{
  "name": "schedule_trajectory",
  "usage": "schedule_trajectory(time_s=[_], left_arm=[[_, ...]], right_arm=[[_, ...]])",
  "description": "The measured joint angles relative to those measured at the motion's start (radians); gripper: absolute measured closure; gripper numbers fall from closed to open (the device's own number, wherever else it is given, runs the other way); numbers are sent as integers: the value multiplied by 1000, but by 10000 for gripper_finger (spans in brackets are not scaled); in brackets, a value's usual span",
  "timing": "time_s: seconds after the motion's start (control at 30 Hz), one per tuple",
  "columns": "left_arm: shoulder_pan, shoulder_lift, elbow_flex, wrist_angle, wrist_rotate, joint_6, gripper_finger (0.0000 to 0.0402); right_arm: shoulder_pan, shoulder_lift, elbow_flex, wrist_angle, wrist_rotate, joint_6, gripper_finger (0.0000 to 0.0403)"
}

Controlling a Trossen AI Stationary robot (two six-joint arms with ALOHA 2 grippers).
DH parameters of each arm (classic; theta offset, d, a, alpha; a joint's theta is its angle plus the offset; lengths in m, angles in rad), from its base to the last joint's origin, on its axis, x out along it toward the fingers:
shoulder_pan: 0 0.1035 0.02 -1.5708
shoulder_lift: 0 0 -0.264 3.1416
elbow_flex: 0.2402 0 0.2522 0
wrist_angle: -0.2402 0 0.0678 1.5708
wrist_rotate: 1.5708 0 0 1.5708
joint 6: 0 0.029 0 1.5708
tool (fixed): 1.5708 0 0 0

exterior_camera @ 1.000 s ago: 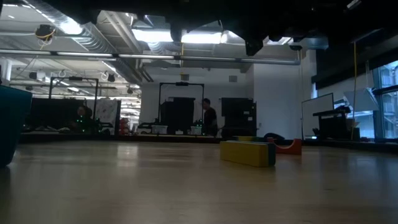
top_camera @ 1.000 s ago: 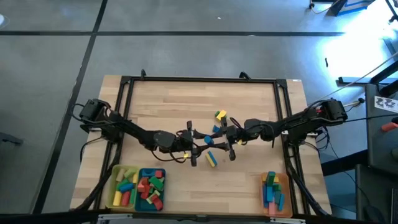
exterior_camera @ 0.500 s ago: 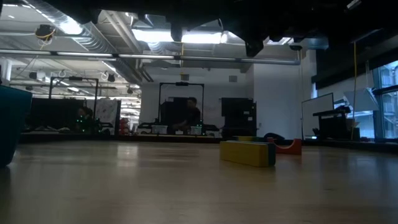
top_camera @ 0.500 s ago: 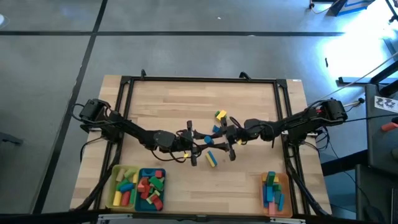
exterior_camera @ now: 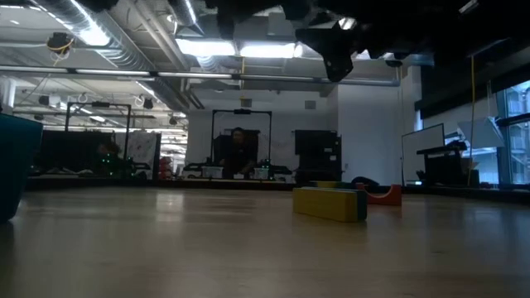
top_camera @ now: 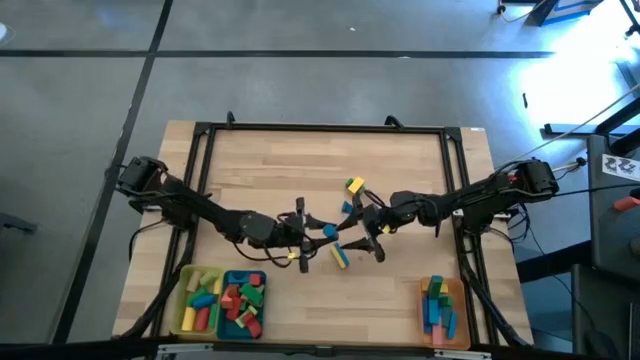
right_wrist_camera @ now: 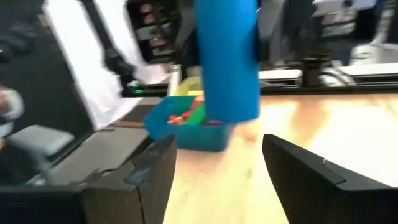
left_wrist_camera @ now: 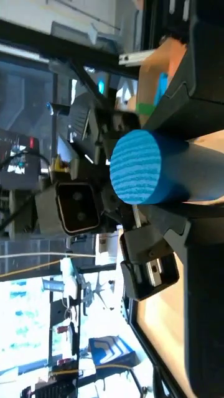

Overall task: Sort blocks by size
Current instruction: Put the blue cylindrical block into the yellow bin

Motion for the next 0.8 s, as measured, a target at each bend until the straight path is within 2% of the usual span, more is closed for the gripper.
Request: schedule_trajectory(time_s=[0.13, 0.23, 0.37, 0.5, 0.67, 0.8], left_arm=[[-33, -59, 0, -96, -2, -1, 283], [-66, -121, 0, -208, -3, -26, 282], [-125, -229, 0, -446, -3, -167, 282], [-205, -361, 0, -750, 22, -458, 280], [-312, -486, 0, -1046, 177, -1000, 277], [-405, -516, 0, -1222, 258, -1360, 276]], right_arm=[[0, 0, 0, 0, -102, 1, 158], [0, 0, 0, -5, -135, 2, 158], [1, 0, 0, -38, -138, 3, 157], [0, 0, 0, -86, -138, 4, 157], [0, 0, 0, -143, -109, 3, 157], [0, 0, 0, -163, -50, 3, 157]])
